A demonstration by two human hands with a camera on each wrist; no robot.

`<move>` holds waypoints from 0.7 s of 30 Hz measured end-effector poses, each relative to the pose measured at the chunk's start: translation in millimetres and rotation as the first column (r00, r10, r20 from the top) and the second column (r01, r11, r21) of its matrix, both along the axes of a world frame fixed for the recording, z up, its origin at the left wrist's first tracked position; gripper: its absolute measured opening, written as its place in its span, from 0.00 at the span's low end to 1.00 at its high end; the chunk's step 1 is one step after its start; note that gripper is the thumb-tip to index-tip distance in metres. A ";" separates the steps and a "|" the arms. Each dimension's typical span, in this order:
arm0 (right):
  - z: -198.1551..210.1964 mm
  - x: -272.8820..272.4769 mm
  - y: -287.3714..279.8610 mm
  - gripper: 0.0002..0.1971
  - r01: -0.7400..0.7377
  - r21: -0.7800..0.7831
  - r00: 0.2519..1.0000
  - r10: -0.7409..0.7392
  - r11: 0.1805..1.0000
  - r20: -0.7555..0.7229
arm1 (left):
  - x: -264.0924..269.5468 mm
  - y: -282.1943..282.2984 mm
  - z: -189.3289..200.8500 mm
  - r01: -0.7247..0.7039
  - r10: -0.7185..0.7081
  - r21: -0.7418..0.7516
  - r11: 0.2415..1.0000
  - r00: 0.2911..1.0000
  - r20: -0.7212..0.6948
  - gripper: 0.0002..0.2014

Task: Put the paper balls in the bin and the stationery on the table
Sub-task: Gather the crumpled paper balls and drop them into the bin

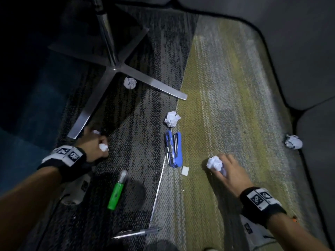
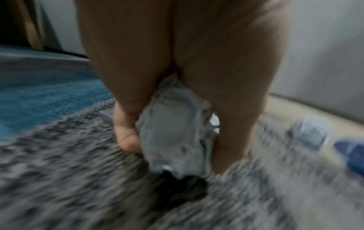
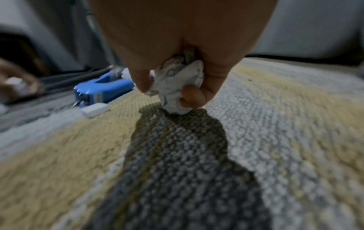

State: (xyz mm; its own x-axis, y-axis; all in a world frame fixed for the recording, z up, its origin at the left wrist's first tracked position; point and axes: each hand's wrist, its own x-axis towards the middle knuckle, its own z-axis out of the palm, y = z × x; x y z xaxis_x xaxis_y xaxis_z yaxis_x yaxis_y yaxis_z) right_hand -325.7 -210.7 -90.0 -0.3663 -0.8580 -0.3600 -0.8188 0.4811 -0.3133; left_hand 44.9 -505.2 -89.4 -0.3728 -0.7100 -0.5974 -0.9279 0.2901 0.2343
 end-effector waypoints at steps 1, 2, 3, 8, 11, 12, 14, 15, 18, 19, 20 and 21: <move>-0.1 0.5 -1.4 0.23 -0.075 0.065 0.996 0.078 0.995 -0.037 | -2.9 -1.2 0.0 -0.018 0.018 -0.006 1.000 0.998 -0.055 0.15; -0.9 1.9 -0.3 0.22 -0.128 0.126 0.989 0.137 0.984 -0.063 | -8.4 -0.7 -4.2 -0.046 0.045 -0.009 0.999 0.993 -0.111 0.16; -1.1 5.7 -0.7 0.22 -0.167 0.159 0.980 0.181 0.973 -0.082 | -13.2 3.0 -1.8 -0.087 0.082 -0.021 0.996 0.980 -0.180 0.17; 0.4 23.5 0.2 0.29 -0.168 0.263 0.968 0.210 0.950 -0.140 | -46.6 26.4 -5.1 -0.160 0.170 0.058 0.985 0.951 -0.259 0.13; -1.3 23.0 3.1 0.27 -0.180 0.201 0.969 0.208 0.963 -0.131 | -54.9 39.8 -12.5 -0.060 0.048 -0.083 0.995 0.989 -0.143 0.11; -3.2 20.5 4.8 0.26 -0.193 0.173 0.971 0.213 0.966 -0.105 | -53.6 40.9 -14.1 -0.066 0.054 -0.081 0.995 0.989 -0.134 0.11; -7.0 12.9 4.7 0.25 -0.179 0.116 0.983 0.182 0.977 -0.023 | -47.3 38.3 -10.4 -0.195 0.181 -0.031 0.980 0.951 -0.253 0.13; -6.6 10.7 3.9 0.24 -0.139 0.080 0.990 0.136 0.987 0.041 | -41.2 37.3 -5.5 -0.293 0.284 0.029 0.956 0.891 -0.354 0.14; 8.0 17.9 -8.2 0.25 0.034 -0.042 0.951 -0.019 0.999 0.309 | -16.5 37.0 26.3 -0.474 0.622 0.403 0.783 0.615 -0.484 0.16; 20.1 27.2 -18.7 0.29 0.099 -0.083 0.900 -0.054 0.992 0.432 | -6.4 36.5 40.6 -0.436 0.691 0.540 0.720 0.518 -0.504 0.16; 34.5 40.3 -32.3 0.32 0.164 -0.095 0.817 -0.082 0.982 0.571 | 5.5 38.0 55.9 -0.380 0.768 0.675 0.632 0.420 -0.483 0.17; 50.8 54.1 -47.8 0.34 0.218 -0.077 0.703 -0.102 0.973 0.704 | 16.3 39.4 68.2 -0.304 0.849 0.801 0.515 0.311 -0.428 0.19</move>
State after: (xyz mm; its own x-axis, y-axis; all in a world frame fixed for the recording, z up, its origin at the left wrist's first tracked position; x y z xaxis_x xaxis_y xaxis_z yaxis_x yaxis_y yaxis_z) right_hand -271.5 -258.4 -39.2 -0.2010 -0.8722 -0.4460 -0.2590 0.4864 -0.8345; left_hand 61.3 -465.9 -21.2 -0.4379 -0.6110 -0.6595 -0.1658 -0.6661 0.7272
